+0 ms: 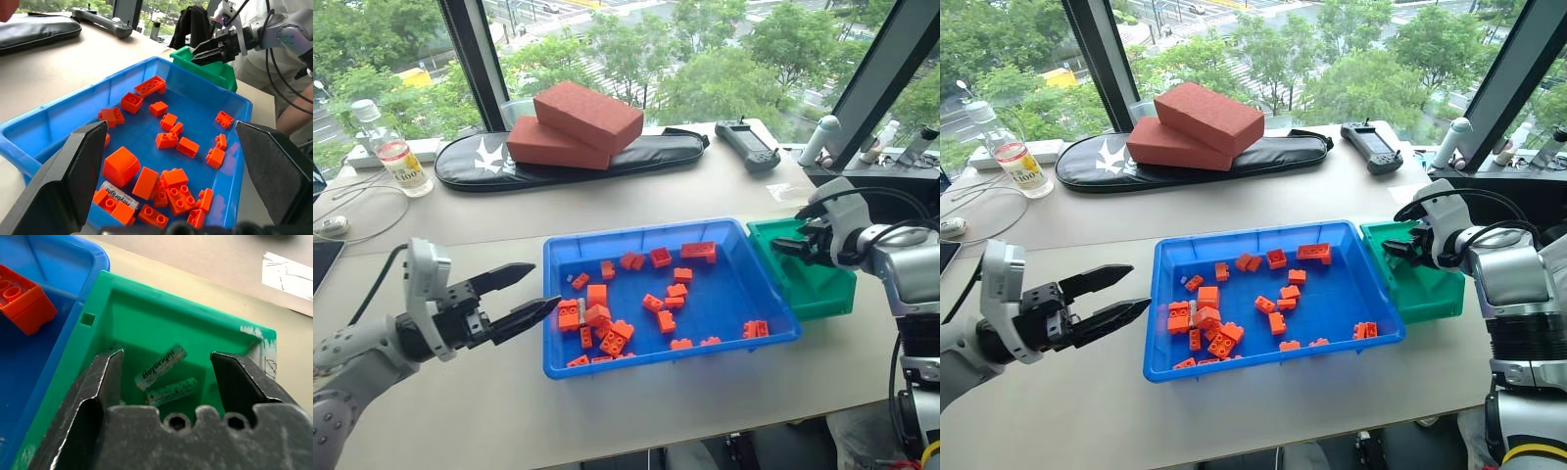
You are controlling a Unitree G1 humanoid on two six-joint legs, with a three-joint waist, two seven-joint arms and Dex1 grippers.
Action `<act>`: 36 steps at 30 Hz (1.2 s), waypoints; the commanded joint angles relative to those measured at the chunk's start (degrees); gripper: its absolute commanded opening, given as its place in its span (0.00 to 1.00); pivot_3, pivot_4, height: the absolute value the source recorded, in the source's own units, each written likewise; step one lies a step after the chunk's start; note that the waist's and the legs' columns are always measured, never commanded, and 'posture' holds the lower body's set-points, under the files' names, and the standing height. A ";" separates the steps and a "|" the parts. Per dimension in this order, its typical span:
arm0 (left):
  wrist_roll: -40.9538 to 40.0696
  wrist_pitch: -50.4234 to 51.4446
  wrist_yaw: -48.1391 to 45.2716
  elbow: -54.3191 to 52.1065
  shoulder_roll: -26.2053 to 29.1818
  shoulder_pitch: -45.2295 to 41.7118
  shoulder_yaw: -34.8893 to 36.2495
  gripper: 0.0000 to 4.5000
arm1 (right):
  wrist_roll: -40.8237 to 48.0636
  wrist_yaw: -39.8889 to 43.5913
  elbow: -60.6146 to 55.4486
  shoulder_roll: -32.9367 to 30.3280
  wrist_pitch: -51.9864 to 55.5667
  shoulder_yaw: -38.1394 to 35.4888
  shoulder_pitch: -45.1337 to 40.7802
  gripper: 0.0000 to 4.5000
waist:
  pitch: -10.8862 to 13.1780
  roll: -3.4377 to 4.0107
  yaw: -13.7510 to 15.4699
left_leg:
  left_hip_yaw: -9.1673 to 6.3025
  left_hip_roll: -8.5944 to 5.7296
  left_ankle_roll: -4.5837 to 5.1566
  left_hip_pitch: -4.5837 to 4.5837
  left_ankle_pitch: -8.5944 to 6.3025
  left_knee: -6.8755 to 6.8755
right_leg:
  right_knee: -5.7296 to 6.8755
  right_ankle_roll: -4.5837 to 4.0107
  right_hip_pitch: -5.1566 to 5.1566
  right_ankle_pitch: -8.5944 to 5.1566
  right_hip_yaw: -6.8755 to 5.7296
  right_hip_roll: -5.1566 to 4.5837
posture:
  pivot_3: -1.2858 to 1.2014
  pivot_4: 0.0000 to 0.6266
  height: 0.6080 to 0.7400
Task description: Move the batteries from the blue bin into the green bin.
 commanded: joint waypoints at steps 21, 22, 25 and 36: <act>6.27 0.73 -7.78 -4.73 2.01 8.96 6.06 1.00 | -3.11 15.70 -7.65 22.46 -14.78 36.34 -9.22 0.71 | -0.01 -0.02 0.53 | -0.11 0.05 -0.06 -0.03 0.02 -0.04 | 0.06 -0.09 -0.05 0.02 -0.23 0.00 | 0.52 0.24 1.00; 6.25 0.77 -7.73 -4.77 2.00 8.85 5.95 1.00 | -3.98 15.60 -6.61 23.22 -15.57 36.67 -9.64 0.71 | -0.01 -0.02 0.53 | -0.12 0.05 -0.06 -0.04 0.02 -0.05 | 0.06 -0.09 -0.05 0.02 -0.23 0.00 | 0.52 0.24 1.00; 6.23 0.85 -7.49 -4.86 2.00 8.54 5.67 1.00 | -6.60 15.46 -3.55 24.78 -17.86 37.58 -10.49 0.71 | -0.01 -0.02 0.55 | -0.12 0.05 -0.06 -0.07 0.02 -0.05 | 0.04 -0.09 -0.07 0.03 -0.24 -0.02 | 0.52 0.24 1.00; 5.33 1.04 -6.45 -6.12 1.66 8.78 5.91 1.00 | -12.01 14.99 6.94 27.80 -20.59 36.66 -11.89 0.71 | -0.01 -0.02 0.51 | -0.13 0.05 -0.06 -0.04 0.02 -0.05 | 0.07 -0.09 -0.06 0.03 -0.26 -0.01 | 0.52 0.24 1.00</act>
